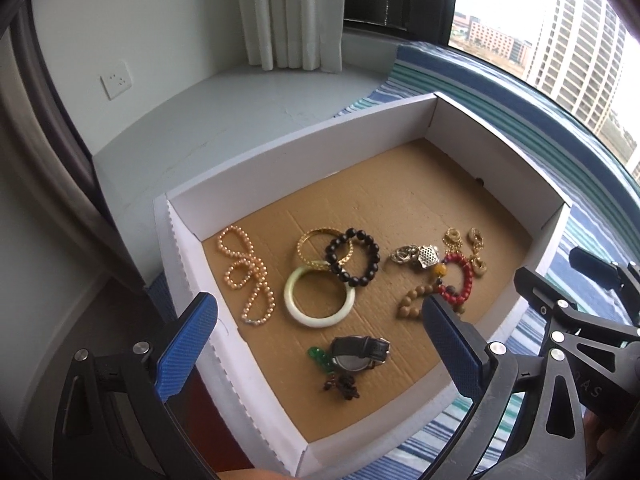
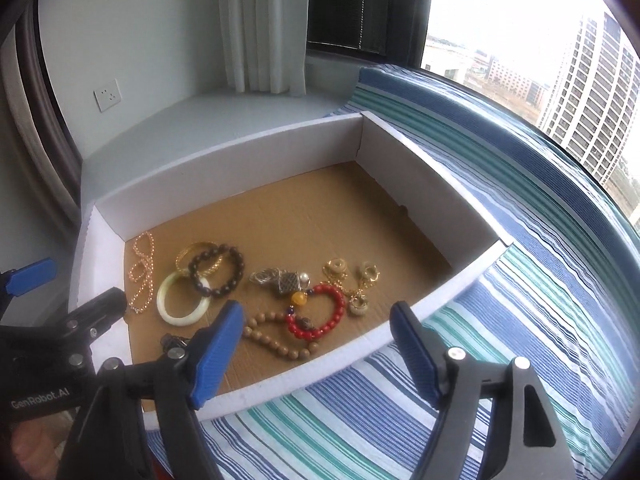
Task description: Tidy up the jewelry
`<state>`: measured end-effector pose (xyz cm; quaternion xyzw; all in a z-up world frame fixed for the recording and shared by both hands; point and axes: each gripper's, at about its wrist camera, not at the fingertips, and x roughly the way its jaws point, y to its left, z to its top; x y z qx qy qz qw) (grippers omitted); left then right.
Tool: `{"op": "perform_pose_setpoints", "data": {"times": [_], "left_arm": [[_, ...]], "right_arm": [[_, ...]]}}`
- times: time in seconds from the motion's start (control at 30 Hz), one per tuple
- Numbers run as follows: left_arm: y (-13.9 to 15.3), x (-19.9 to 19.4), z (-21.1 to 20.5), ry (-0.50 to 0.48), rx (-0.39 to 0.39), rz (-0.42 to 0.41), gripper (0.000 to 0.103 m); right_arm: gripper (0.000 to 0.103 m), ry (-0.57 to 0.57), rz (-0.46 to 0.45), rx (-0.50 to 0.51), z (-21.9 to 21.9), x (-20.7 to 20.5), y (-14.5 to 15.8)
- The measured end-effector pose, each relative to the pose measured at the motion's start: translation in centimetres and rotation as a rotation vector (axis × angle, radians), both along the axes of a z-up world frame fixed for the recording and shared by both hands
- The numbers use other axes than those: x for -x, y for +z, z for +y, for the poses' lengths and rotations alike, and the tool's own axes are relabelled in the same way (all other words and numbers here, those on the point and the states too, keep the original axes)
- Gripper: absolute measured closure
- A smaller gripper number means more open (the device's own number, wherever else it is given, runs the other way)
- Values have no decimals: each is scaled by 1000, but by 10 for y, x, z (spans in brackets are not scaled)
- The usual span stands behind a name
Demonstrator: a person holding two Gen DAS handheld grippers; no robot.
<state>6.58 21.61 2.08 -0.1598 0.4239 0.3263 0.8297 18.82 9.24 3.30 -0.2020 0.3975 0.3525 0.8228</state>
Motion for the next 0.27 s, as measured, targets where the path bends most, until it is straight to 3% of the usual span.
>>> {"op": "perform_pose_setpoints", "data": {"times": [0.27], "left_arm": [[-1, 5, 0, 18, -15, -14, 1]], "right_arm": [[26, 11, -14, 14, 6, 4, -2]]}}
